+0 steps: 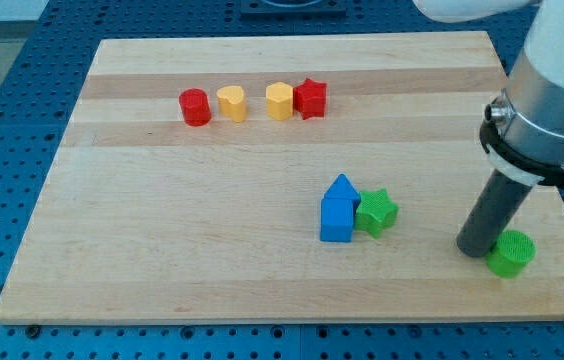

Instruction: Place the cube and green star towards green circle

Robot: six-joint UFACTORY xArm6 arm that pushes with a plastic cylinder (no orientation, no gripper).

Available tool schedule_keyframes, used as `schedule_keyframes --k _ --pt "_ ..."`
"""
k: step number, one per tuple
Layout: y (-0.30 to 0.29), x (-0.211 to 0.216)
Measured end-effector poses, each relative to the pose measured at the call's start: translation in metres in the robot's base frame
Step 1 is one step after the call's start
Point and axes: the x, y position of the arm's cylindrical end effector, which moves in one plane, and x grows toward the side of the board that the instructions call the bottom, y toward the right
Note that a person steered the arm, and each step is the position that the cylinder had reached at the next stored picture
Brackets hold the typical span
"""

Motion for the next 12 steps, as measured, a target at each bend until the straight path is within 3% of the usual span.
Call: schedule_keyframes --k 1,2,3,4,5,8,12 --pt "-0.017 0.020" --pt "-0.092 0.046" --pt "-0.166 0.035" --pt "-0.202 -0.020" --pt "-0.197 -0.039" --pt "-0.137 -0.039" --pt "-0.131 -0.020"
